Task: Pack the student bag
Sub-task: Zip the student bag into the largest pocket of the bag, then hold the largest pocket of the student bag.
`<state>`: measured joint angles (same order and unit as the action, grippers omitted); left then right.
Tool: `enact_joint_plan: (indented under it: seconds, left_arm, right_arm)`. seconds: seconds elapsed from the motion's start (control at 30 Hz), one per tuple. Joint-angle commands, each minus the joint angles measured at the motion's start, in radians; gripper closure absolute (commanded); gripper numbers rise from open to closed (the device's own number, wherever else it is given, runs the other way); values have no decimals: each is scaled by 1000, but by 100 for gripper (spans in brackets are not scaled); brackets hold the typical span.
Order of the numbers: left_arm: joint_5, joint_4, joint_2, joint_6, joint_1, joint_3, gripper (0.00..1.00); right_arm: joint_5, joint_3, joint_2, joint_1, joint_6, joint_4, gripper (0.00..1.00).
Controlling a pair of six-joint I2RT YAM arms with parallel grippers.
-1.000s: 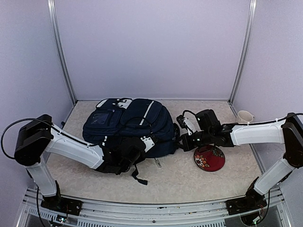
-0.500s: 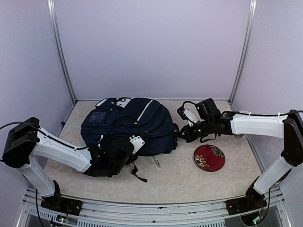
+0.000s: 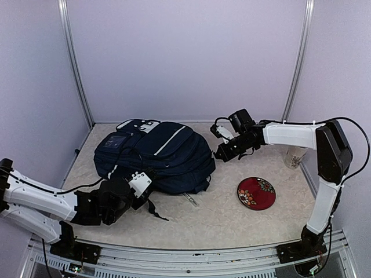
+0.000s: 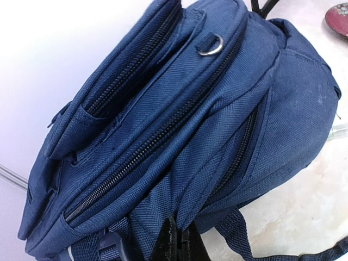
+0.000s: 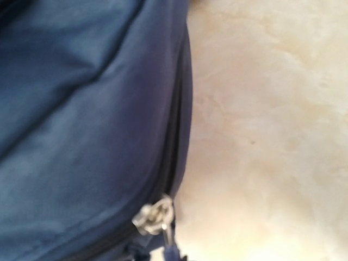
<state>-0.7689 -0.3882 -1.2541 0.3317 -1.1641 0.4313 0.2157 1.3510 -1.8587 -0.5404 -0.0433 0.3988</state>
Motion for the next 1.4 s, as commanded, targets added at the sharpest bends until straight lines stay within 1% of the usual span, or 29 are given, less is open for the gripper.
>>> enact_joint_plan:
  seconds: [0.0,0.07,0.17,0.3,0.33,0.37,0.4,0.43,0.47,0.5,0.57,0.63,0.73,0.77,0.83,0.9,0.93,1.0,1.07,1.13,1.23,1.3,1.37]
  left_arm:
    - [-60,-57,93,-79,5,-34,100]
    - [-34,-64,127,-122,43,-49,100]
    - [35,-109,199,-202,146,-83,100]
    - [192,-168,262,-299,326,-98,100]
    - [214,-169,259,-328,368,-90,92]
    - [225,-165,251,-358,409,-78,73]
    - [226,-159,242,-385,439,-67,48]
    - [213,-154,237,-409,461,-59,27]
    - [199,-151,238,-428,469,-56,12]
    - [193,-149,256,-440,468,-60,7]
    - [187,-167,314,-451,458,-91,2]
    - [152,-185,397,-453,434,-136,1]
    - [86,-153,547,-469,383,-179,3]
    - [88,-136,596,-458,364,-186,6]
    - [133,-117,664,-398,303,-190,16]
    - [165,-104,660,-329,206,-180,25]
    - [157,-90,631,-290,151,-164,28]
    - [117,-59,523,-200,38,-119,32]
    - [77,-29,373,-84,-73,-57,32]
    - [42,22,198,11,-141,28,31]
    - [12,108,-56,73,-148,169,35]
    - [22,116,-148,128,-135,219,34]
    - [31,131,-211,156,-109,256,31]
  right_arm:
    - [2,4,-19,54,-15,-18,100]
    - [70,-62,13,29,-26,-74,100]
    - [163,-173,64,-28,-81,-160,100]
    - [191,-320,145,-162,-201,-283,100]
    - [190,-336,161,-203,-230,-310,100]
    - [185,-347,172,-242,-262,-333,100]
    - [175,-352,180,-280,-291,-358,100]
    - [166,-352,184,-310,-316,-380,100]
    - [153,-346,184,-340,-344,-397,100]
    - [146,-337,180,-364,-359,-408,100]
    - [144,-323,170,-395,-382,-436,100]
    - [148,-307,154,-408,-389,-441,100]
    - [138,-292,133,-412,-380,-426,100]
    - [131,-291,131,-412,-374,-415,100]
    - [119,-289,128,-410,-364,-399,100]
    - [100,-285,130,-408,-353,-379,100]
    - [96,-283,131,-407,-349,-372,100]
    - [98,-280,133,-404,-347,-370,100]
    - [102,-274,131,-401,-345,-366,100]
    - [100,-272,129,-399,-345,-364,100]
    - [107,-269,124,-395,-346,-362,100]
    - [111,-267,122,-395,-346,-359,100]
    - [112,-266,123,-394,-347,-355,100]
